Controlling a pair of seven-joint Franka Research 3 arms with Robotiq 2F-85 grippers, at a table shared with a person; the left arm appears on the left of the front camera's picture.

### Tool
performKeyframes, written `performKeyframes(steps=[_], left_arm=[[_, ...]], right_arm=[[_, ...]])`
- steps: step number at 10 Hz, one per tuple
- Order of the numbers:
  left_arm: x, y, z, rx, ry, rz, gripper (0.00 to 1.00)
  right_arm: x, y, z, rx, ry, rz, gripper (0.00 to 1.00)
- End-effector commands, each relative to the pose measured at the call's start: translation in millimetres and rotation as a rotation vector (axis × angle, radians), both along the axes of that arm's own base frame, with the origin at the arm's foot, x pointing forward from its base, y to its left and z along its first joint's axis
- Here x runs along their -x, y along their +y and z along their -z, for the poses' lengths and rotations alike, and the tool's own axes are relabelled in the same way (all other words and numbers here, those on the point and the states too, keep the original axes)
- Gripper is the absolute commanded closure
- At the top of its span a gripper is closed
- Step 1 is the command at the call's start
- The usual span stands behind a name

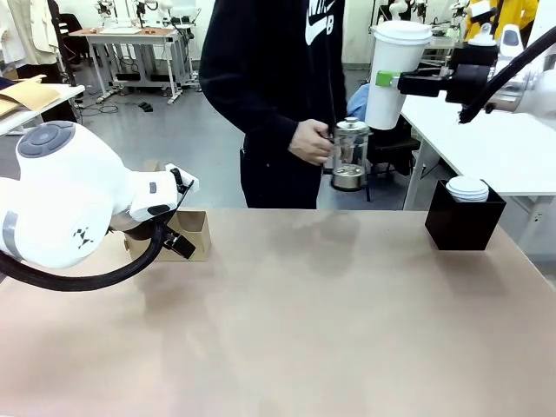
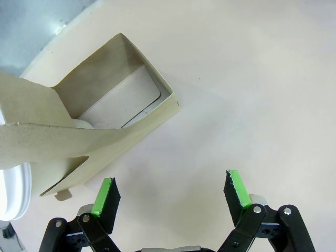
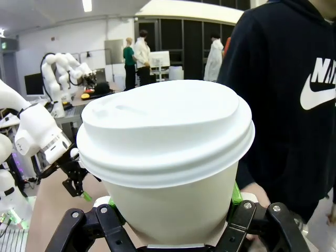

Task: Pour a drink into a cup and package it in a carrier.
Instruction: When a person places the Paper Cup Lid on the 600 ml Paper Cup , lift the 600 ml Paper Cup, then position the Cup Carrier in the center of the table.

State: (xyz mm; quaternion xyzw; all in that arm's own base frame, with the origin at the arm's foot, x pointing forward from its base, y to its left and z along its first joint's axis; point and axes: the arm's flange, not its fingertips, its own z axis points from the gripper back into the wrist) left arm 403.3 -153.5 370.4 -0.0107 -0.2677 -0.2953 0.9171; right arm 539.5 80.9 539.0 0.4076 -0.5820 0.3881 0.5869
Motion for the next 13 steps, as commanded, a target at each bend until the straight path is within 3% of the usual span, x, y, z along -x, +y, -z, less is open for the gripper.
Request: performKeyframes(steps=[1,9,13], left_arm=[[-0.2,1.1,0.0,0.003,0.001,-0.002,0.0],[0.0,0.0,0.0,0.0,0.0,0.0,0.0],[21.8,7.3,-95.0,0.028,0.015,-0.068,0.0]], right_arm=[[1.3,0.2,-3.8,0.002,-0.014,0.0,0.19],[1.3,0.2,-3.8,0.002,-0.014,0.0,0.19],[1.3,0.2,-3.8,0.002,-0.014,0.0,0.19]])
